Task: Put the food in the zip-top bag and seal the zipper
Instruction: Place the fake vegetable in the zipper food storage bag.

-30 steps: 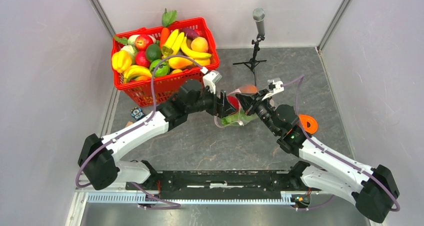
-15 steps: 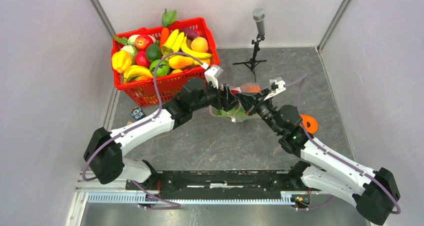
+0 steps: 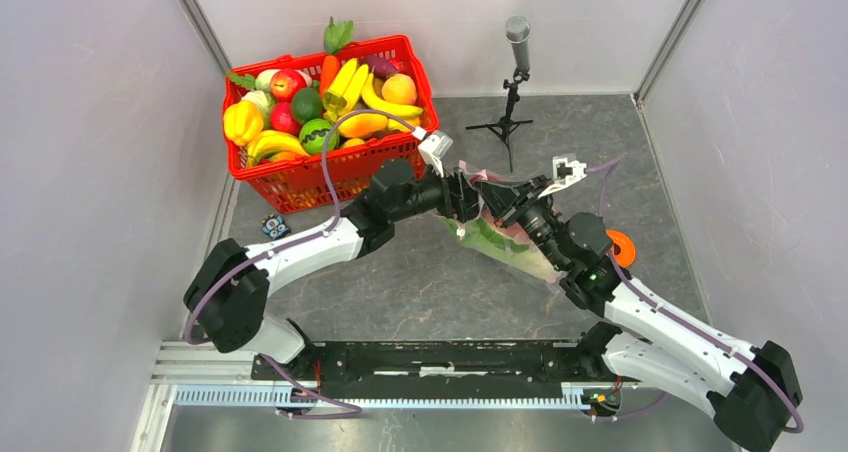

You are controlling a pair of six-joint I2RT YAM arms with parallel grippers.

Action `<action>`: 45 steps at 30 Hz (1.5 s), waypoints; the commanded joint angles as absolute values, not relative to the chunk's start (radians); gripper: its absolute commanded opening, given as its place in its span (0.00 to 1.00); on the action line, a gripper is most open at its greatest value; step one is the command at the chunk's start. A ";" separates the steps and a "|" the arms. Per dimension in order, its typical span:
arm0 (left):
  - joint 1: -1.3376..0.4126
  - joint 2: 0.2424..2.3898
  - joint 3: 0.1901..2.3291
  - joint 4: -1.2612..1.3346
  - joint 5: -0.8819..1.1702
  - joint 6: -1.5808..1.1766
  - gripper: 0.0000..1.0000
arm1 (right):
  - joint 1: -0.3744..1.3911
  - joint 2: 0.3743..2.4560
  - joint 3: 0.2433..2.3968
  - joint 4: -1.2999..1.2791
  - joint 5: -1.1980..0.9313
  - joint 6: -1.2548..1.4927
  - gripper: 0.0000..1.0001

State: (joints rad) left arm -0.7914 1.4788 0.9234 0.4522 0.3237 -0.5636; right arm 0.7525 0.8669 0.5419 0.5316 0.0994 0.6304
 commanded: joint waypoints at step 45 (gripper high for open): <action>-0.808 1.347 1.068 0.119 0.523 -0.358 0.87 | 0.739 0.775 0.508 0.543 0.186 0.652 0.03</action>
State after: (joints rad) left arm -0.7944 1.3933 1.0157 0.1368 0.5072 -0.4011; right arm 0.7433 0.7738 0.4900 0.4995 0.1925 0.6537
